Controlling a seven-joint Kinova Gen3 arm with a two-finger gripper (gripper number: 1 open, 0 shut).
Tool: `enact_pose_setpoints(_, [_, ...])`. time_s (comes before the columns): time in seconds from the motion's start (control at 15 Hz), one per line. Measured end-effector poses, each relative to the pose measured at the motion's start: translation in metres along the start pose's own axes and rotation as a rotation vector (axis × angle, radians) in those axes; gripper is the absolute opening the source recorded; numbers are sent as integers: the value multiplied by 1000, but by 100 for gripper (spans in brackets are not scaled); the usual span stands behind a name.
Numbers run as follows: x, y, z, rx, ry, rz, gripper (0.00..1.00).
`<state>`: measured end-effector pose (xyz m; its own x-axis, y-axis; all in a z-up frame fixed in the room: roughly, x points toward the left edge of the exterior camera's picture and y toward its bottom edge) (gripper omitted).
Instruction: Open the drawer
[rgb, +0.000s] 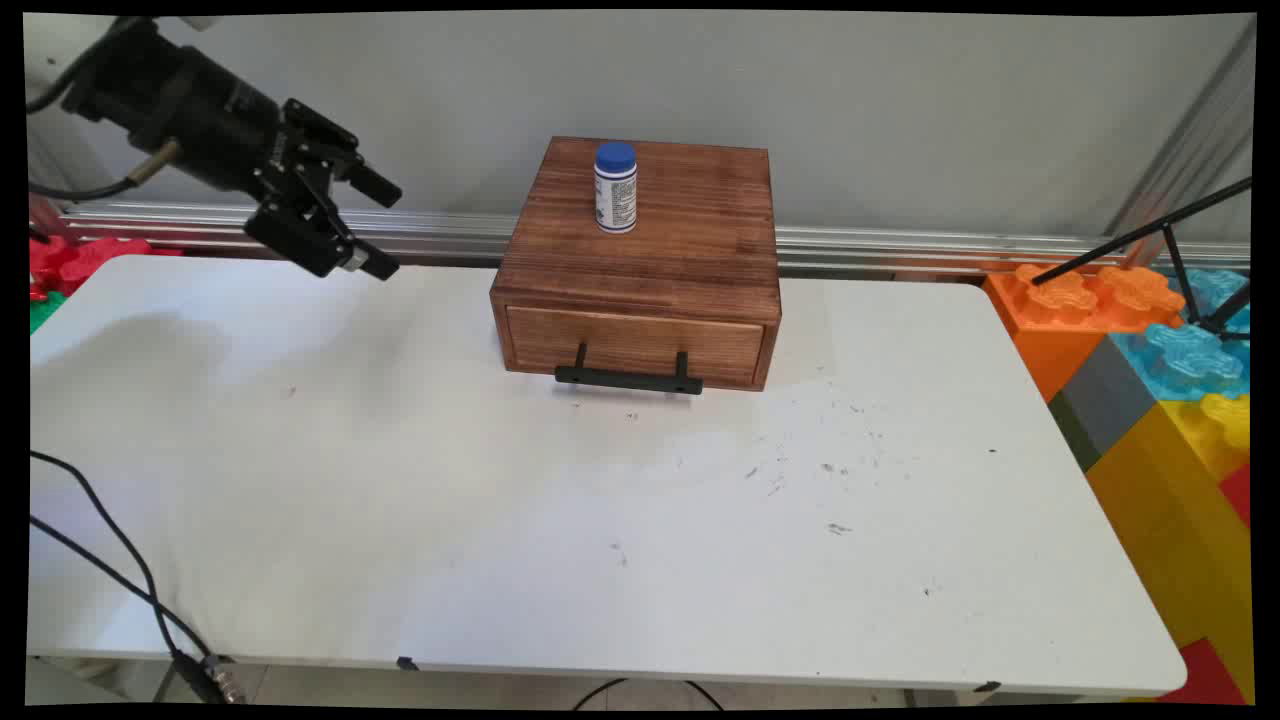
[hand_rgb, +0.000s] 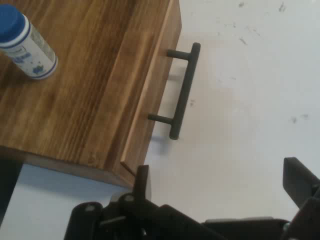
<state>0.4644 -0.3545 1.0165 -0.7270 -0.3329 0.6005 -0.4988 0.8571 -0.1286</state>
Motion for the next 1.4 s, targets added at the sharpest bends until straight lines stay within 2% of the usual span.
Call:
enact_pose_setpoints(0.27, [17, -4, 9, 11, -4, -5, 100])
enact_pose_setpoints(0.6, [40, -5, 38, 17, -22, 14, 100])
enact_pose_setpoints(0.93, [61, -1, 98, 14, -80, 79, 100])
enact_pose_setpoints(1.4, [83, 4, 192, -24, -183, 187, 100])
